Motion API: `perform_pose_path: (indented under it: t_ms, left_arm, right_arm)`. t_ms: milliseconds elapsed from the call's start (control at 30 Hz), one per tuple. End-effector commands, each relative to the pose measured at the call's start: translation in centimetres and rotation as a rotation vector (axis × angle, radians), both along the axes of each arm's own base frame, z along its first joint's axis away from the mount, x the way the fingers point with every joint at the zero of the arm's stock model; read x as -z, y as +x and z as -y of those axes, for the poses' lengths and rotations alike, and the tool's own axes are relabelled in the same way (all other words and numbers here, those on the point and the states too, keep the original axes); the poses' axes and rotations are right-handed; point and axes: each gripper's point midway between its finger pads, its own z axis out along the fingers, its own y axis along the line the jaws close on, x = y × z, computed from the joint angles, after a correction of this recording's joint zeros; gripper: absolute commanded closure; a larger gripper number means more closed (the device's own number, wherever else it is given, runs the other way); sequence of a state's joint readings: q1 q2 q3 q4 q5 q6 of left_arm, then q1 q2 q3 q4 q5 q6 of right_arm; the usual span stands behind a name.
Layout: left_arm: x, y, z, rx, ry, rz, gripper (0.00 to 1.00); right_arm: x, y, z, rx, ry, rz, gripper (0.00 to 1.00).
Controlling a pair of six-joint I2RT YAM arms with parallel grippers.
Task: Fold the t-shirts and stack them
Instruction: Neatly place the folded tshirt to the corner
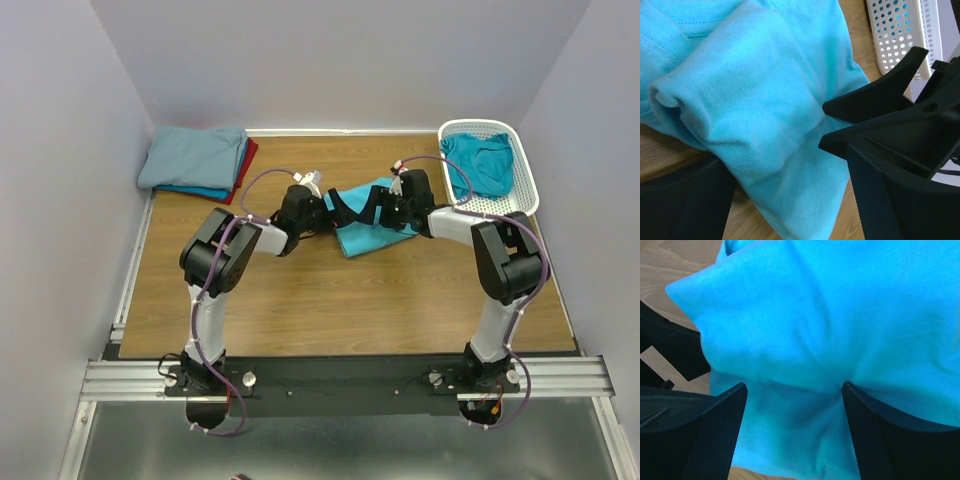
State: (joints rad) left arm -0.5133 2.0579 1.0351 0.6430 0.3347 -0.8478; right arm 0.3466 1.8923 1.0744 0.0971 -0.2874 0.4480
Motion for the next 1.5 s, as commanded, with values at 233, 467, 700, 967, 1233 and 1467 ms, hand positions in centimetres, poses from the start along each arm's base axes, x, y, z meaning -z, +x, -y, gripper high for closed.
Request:
perform_pose_path:
  t_ms: [233, 467, 700, 967, 1233, 1467]
  left_arm:
    - [2.3, 0.0, 0.0, -0.075, 0.069, -0.079, 0.09]
    - [2.7, -0.1, 0.5, -0.045, 0.12, -0.078, 0.09]
    - [3.9, -1.5, 1.6, 0.041, 0.188, -0.085, 0.11]
    - [4.8, -2.4, 3.2, 0.126, 0.23, -0.092, 0.32]
    - [5.5, -3.0, 3.9, 0.172, 0.243, -0.094, 0.92]
    - [3.3, -0.3, 1.6, 0.143, 0.39, 0.008, 1.0]
  right_arm:
    - [1.6, -5.3, 1.5, -0.032, -0.055, -0.072, 0.15]
    - [-0.9, -5.1, 0.4, -0.08, -0.004, -0.026, 0.14]
    - [1.8, -5.3, 0.5, -0.085, -0.025, -0.074, 0.14]
    - [1.4, -5.0, 0.3, -0.094, -0.013, -0.05, 0.14]
    - [1.5, -5.1, 0.2, -0.097, -0.008, -0.047, 0.14]
    - [-0.8, -5.5, 0.2, -0.109, 0.011, -0.003, 0.14]
